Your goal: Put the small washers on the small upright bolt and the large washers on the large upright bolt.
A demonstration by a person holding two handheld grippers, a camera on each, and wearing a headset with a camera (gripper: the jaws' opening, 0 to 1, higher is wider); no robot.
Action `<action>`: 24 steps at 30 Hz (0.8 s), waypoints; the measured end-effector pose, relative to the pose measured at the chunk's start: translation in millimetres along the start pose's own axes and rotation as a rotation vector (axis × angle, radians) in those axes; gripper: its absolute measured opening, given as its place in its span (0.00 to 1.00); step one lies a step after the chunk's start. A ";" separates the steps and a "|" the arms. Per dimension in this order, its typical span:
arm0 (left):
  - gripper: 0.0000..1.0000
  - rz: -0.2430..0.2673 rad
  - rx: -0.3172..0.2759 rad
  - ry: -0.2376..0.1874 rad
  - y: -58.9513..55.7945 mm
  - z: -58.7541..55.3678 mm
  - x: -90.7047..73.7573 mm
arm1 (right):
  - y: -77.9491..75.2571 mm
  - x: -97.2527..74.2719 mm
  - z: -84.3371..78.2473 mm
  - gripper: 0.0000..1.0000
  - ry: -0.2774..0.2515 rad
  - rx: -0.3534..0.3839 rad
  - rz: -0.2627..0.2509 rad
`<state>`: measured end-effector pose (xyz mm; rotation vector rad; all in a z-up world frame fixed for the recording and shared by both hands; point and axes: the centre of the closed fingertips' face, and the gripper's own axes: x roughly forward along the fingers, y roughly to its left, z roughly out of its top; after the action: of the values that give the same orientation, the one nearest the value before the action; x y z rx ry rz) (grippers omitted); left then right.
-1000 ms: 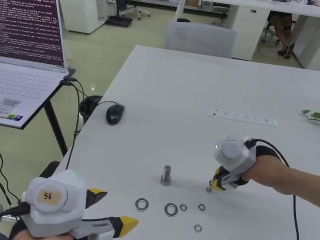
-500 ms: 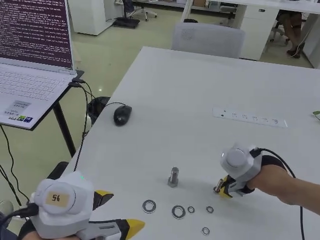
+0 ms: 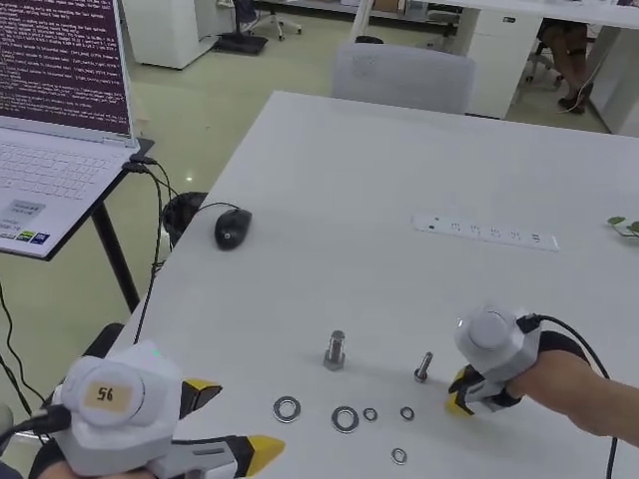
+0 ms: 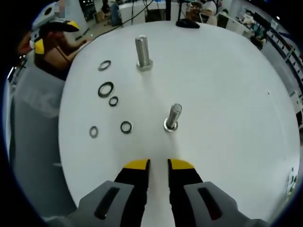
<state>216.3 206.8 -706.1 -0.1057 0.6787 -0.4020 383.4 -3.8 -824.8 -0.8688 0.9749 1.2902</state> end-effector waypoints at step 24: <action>0.62 -0.026 0.039 -0.002 -8.9 9.9 6.7 | 101.6 16.1 40.1 0.21 -0.088 -0.341 0.176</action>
<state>224.4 195.6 -700.4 -0.0783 0.6674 -0.4395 286.3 48.7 -823.9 -0.9916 0.7860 1.6641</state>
